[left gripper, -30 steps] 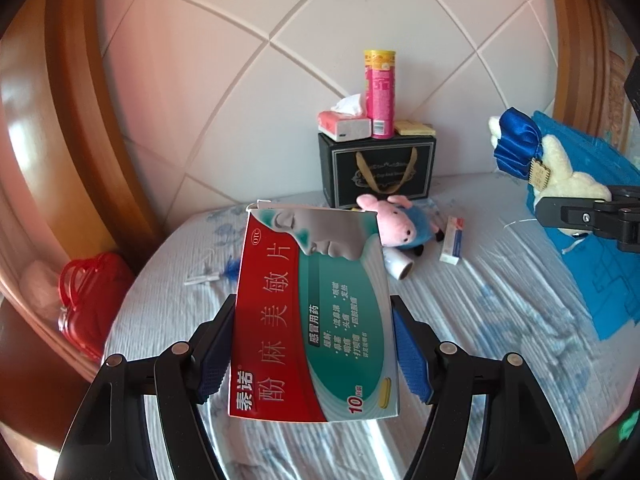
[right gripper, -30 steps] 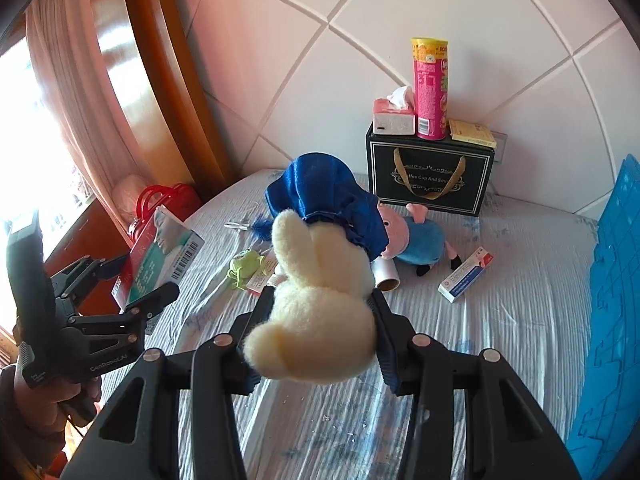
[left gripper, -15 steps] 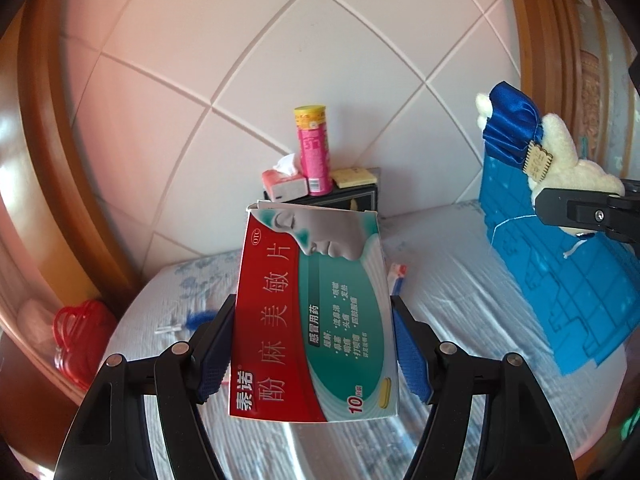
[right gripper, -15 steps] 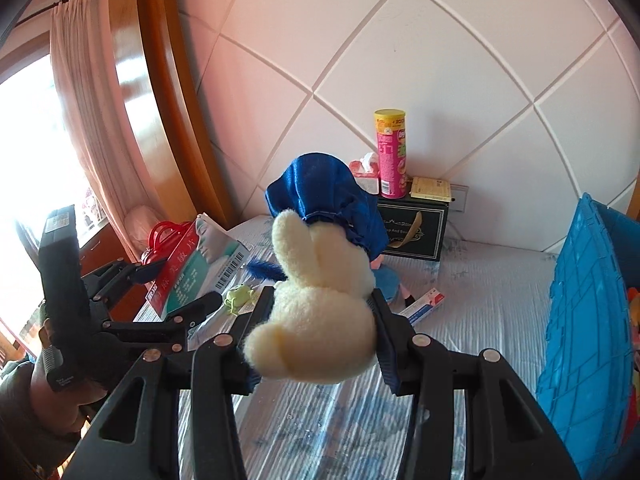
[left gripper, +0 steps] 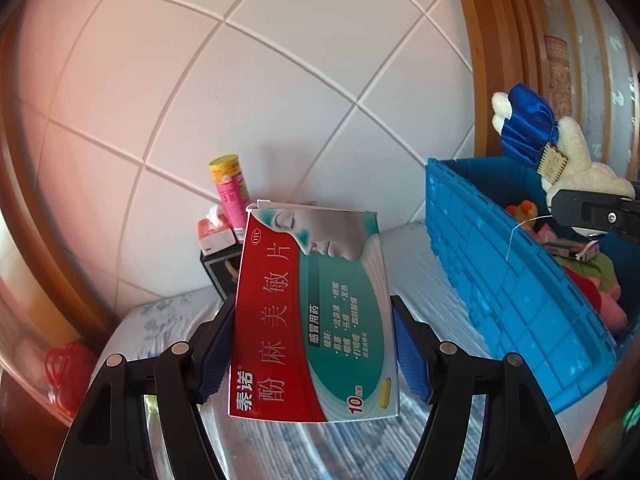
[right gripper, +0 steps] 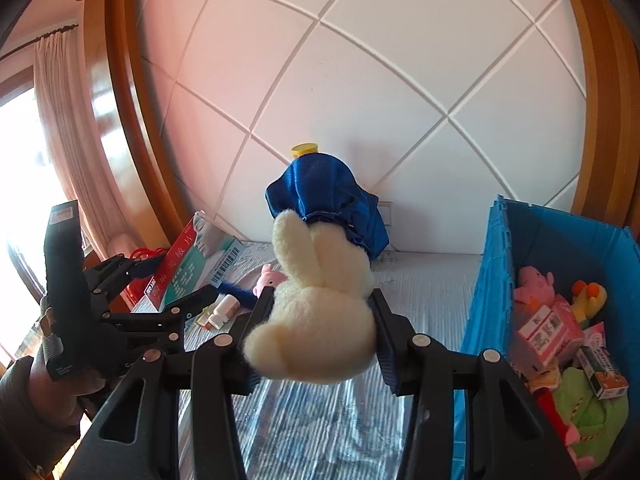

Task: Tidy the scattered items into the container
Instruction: 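Carry the box and bunny over the blue crate and open both tools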

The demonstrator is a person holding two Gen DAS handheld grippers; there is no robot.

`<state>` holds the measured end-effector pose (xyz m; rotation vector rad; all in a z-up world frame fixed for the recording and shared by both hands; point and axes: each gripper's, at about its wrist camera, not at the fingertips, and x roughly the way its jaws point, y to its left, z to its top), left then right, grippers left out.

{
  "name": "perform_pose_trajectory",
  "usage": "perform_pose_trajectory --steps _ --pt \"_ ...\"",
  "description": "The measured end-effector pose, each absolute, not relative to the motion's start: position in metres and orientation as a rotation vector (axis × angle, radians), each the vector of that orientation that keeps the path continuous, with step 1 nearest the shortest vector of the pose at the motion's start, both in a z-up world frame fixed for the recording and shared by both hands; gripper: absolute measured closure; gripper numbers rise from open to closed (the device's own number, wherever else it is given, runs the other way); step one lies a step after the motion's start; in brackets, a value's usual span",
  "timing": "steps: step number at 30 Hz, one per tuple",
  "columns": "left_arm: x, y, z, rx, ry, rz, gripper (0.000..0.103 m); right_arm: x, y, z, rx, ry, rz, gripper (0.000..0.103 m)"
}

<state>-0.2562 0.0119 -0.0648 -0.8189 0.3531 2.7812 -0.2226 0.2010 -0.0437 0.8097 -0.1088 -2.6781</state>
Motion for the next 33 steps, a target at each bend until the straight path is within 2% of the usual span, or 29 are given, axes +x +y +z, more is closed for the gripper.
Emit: perform_pose_trajectory --steps 11,21,33 --pt "-0.263 0.141 -0.043 -0.784 0.405 2.693 0.032 -0.208 0.314 -0.026 0.82 -0.131 -2.776 0.058" --pt "-0.268 0.25 -0.049 -0.763 0.409 2.551 0.032 -0.19 0.42 -0.03 0.92 -0.194 -2.909 0.058" --pt "-0.282 0.326 -0.049 -0.744 0.446 2.457 0.032 -0.192 0.501 -0.036 0.997 -0.25 -3.001 0.058"
